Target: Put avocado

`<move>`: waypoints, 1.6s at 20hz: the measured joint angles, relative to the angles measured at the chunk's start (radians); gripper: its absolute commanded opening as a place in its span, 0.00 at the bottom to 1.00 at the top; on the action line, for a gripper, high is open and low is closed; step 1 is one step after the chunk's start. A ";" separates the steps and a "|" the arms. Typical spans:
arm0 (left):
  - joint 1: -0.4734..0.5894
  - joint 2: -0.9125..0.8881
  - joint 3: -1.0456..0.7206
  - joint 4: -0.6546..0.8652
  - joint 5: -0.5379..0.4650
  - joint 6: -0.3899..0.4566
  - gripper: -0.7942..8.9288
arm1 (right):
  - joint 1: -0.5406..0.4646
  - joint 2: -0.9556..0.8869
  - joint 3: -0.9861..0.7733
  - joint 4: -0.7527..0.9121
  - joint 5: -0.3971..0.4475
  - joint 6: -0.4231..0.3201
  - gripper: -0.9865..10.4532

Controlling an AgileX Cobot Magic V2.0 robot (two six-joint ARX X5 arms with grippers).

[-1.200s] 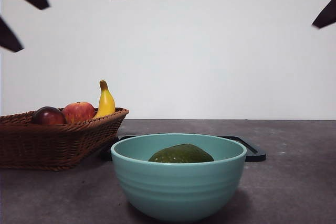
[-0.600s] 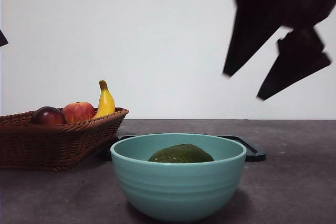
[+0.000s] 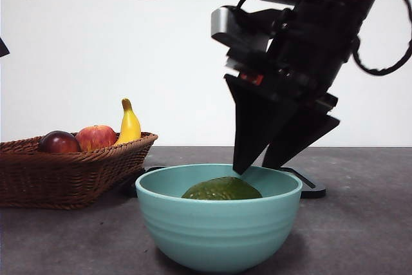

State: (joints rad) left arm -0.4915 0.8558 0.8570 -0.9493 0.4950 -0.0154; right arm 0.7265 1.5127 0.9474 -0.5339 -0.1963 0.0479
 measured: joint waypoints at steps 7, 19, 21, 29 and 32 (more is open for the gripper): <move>0.000 0.000 0.000 -0.001 0.000 0.000 0.43 | 0.020 0.056 0.000 0.024 0.013 0.013 0.18; 0.000 0.000 0.000 -0.002 0.000 0.003 0.43 | 0.021 0.055 0.044 0.016 0.013 0.030 0.09; 0.000 0.000 0.000 -0.002 0.000 0.003 0.43 | 0.016 0.055 0.104 -0.010 0.015 0.038 0.09; 0.000 0.000 0.000 -0.002 0.000 0.003 0.43 | -0.184 0.122 0.377 -0.039 0.014 0.039 0.09; 0.000 0.000 0.000 -0.002 0.000 0.003 0.43 | -0.253 0.264 0.510 -0.071 -0.009 0.038 0.09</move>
State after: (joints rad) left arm -0.4915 0.8558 0.8570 -0.9508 0.4950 -0.0128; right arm 0.4736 1.7771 1.4578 -0.6052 -0.2050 0.0860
